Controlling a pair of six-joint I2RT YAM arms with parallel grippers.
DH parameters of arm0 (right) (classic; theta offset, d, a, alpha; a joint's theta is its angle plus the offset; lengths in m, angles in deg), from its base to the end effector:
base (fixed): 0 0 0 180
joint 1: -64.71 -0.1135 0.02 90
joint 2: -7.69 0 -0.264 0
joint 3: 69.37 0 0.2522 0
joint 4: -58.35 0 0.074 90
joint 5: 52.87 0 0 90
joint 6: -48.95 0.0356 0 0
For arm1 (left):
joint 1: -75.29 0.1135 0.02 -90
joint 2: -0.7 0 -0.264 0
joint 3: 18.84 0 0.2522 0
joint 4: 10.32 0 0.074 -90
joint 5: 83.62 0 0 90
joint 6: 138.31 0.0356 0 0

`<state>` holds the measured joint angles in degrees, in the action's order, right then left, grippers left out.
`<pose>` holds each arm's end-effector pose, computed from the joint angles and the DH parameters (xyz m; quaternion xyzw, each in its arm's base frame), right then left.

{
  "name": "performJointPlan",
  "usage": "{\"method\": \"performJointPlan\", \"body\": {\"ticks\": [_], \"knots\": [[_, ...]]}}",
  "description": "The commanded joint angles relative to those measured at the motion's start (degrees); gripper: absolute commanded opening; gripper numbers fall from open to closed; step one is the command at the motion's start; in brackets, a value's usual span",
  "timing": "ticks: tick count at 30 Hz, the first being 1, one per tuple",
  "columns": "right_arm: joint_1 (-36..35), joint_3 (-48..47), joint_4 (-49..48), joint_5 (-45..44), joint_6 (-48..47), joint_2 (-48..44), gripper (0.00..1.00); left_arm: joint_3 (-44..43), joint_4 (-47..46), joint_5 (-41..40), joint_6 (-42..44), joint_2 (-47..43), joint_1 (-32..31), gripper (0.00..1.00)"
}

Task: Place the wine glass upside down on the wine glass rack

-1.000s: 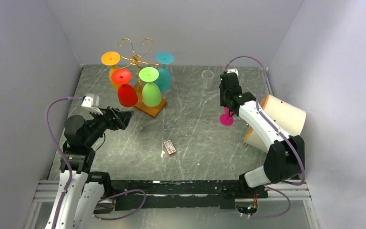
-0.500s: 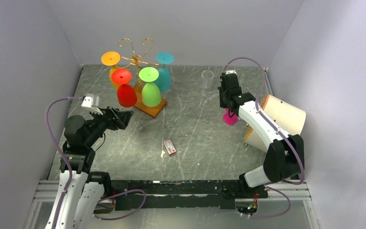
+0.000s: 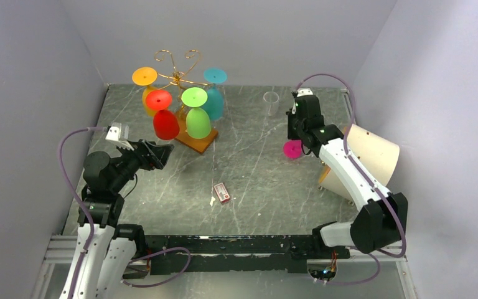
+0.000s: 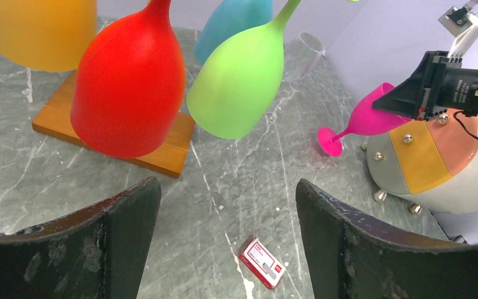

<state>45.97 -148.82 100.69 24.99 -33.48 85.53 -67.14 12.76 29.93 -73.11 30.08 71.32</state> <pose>0.2855 0.0890 0.3077 -0.0441 0.9039 0.0007 0.4255 0.1336 -0.0235 0.3171 0.0071 0.7302 -0.3104 0.6086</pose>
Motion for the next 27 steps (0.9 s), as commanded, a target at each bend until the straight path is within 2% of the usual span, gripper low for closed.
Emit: {"method": "performJointPlan", "body": {"ticks": [1,8,12,17,23,27], "knots": [[0.06,0.65,-0.45,6.15,0.84,-3.94,0.0,0.48,-2.62,-0.42,1.11,-1.96,-0.43,0.83],[-0.49,1.47,0.69,17.66,1.66,-9.09,0.0,2.12,-7.04,3.25,3.0,-3.12,-0.42,0.81],[-0.69,1.96,0.12,25.01,1.86,-12.94,0.0,3.71,-12.0,9.82,3.18,-2.66,-0.41,0.81],[-0.71,2.98,-2.97,38.34,3.24,-16.65,0.0,6.75,-20.76,18.87,3.18,-3.74,-0.43,0.79],[-0.78,7.57,-12.0,55.97,9.39,-18.78,0.0,7.7,-24.9,26.97,10.16,-3.87,-0.43,0.76],[-0.91,10.71,-16.7,62.64,12.24,-19.33,0.0,7.68,-24.77,32.93,17.32,-3.71,-0.51,0.75]]}}
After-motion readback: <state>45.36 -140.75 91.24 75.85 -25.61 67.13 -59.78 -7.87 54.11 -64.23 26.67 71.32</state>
